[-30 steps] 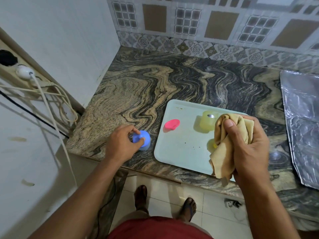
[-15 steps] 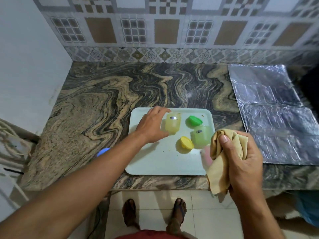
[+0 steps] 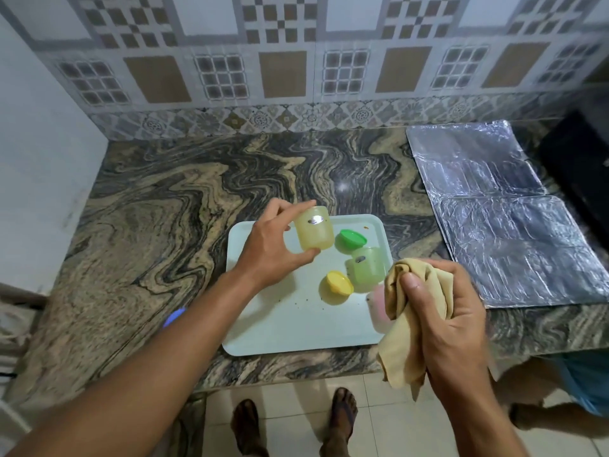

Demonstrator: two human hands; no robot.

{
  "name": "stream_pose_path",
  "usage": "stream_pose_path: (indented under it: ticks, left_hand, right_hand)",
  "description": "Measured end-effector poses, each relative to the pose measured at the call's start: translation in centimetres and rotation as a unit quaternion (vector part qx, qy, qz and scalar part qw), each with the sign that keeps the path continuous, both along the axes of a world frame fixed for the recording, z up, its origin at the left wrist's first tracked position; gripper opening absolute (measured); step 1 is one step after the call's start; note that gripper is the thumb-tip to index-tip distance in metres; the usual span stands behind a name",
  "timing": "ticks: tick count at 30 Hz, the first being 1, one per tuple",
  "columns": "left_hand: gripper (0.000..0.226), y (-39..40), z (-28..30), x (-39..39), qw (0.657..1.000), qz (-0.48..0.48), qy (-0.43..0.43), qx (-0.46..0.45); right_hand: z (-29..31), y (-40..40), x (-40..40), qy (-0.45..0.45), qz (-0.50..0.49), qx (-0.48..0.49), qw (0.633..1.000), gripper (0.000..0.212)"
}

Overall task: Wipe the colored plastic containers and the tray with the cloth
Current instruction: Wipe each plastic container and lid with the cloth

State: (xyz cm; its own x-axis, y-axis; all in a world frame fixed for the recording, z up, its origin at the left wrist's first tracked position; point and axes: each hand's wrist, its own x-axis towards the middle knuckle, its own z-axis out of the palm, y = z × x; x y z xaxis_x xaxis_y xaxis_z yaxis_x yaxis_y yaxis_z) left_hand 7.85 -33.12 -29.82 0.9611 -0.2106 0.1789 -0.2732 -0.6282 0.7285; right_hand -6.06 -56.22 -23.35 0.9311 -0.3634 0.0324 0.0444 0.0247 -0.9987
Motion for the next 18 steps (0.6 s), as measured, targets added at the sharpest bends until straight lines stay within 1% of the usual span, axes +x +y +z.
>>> stream_pose_path:
  ticks: [2, 4, 6, 8, 11, 15, 18]
  left_hand:
    - [0.094, 0.2, 3.2, -1.8, 0.998, 0.015, -0.054, -0.011]
    - [0.097, 0.4, 6.5, -3.7, 0.995, 0.037, -0.093, -0.014]
    - [0.085, 0.4, 9.0, -5.3, 0.990, 0.051, -0.129, -0.016]
    - [0.073, 0.4, 10.9, -6.5, 0.986, 0.060, -0.157, -0.004]
    - [0.071, 0.7, 12.4, -7.5, 0.980, 0.065, -0.187, 0.001]
    - [0.068, 0.8, 13.6, -8.8, 0.972, 0.073, -0.221, 0.026]
    - [0.065, 0.9, 14.0, -9.5, 0.967, 0.083, -0.239, 0.023]
  right_hand:
    - [0.8, 0.9, 0.5, -0.032, 0.017, -0.024, 0.999, 0.017]
    - [1.8, 2.1, 1.1, -0.079, 0.025, -0.069, 0.994, 0.019]
    - [2.9, 3.2, 1.7, -0.135, 0.032, -0.140, 0.980, 0.021]
    - [3.8, 4.1, 2.3, -0.188, 0.049, -0.211, 0.958, 0.022]
    - [4.6, 5.4, 3.2, -0.237, 0.054, -0.290, 0.926, 0.025]
    - [5.6, 6.6, 4.0, -0.263, 0.051, -0.321, 0.908, 0.027]
    - [6.4, 7.2, 4.3, -0.285, 0.048, -0.314, 0.904, 0.026]
